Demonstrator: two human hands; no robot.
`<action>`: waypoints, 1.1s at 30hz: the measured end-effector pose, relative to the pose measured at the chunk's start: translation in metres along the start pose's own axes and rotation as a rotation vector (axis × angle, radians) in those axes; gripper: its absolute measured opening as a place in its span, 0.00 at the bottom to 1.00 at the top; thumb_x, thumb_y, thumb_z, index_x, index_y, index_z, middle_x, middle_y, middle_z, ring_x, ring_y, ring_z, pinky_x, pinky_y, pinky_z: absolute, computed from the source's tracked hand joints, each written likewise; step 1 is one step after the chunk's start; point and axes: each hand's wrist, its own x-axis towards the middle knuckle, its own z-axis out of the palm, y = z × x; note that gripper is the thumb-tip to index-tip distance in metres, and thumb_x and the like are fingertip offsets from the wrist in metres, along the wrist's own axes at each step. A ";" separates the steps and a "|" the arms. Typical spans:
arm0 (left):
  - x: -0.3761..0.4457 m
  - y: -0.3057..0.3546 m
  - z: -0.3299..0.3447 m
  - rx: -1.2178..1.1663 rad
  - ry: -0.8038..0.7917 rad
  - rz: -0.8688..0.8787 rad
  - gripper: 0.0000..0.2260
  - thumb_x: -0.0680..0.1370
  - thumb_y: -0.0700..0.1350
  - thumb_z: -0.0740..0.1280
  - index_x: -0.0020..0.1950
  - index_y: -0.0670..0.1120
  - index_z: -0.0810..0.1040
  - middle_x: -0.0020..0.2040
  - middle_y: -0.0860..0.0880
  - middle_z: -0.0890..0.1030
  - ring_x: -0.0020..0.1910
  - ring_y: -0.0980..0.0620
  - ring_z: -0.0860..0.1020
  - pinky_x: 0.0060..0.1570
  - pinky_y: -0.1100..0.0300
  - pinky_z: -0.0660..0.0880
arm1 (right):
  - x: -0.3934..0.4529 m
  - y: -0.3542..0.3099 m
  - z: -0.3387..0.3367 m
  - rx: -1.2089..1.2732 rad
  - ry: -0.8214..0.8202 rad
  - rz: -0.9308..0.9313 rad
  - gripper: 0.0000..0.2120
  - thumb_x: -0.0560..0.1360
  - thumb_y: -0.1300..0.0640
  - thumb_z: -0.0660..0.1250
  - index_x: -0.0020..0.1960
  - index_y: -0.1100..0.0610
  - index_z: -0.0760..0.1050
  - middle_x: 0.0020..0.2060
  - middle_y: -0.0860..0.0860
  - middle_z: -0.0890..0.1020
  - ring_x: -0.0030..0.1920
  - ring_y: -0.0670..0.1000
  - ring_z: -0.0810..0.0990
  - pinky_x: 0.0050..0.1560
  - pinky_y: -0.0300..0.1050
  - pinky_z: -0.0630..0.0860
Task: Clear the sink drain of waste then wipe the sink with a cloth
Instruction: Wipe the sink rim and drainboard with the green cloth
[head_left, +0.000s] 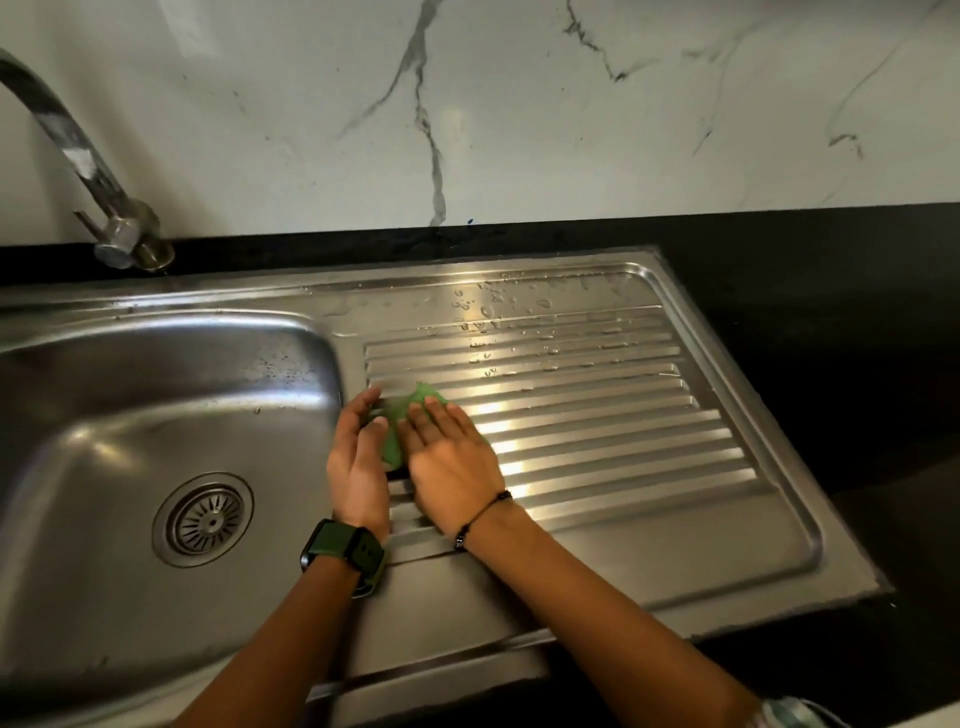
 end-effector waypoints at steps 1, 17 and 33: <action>0.001 -0.001 -0.001 0.013 0.005 0.006 0.15 0.78 0.36 0.56 0.63 0.45 0.72 0.63 0.41 0.74 0.64 0.39 0.71 0.65 0.41 0.68 | -0.005 0.008 -0.002 -0.006 -0.008 0.016 0.24 0.79 0.60 0.51 0.73 0.62 0.54 0.75 0.59 0.58 0.76 0.57 0.51 0.76 0.51 0.44; 0.003 -0.003 0.000 0.032 0.029 0.023 0.20 0.71 0.46 0.58 0.62 0.44 0.74 0.60 0.45 0.77 0.60 0.48 0.74 0.60 0.54 0.71 | 0.006 0.006 0.002 0.024 0.000 -0.051 0.26 0.76 0.60 0.57 0.73 0.58 0.57 0.75 0.55 0.59 0.76 0.54 0.52 0.76 0.51 0.46; 0.001 -0.002 0.004 0.029 0.002 0.048 0.20 0.70 0.46 0.58 0.61 0.45 0.74 0.56 0.49 0.76 0.56 0.53 0.73 0.60 0.58 0.69 | -0.009 0.069 -0.015 0.094 0.091 0.373 0.27 0.73 0.66 0.60 0.71 0.60 0.62 0.73 0.56 0.63 0.75 0.56 0.54 0.77 0.50 0.46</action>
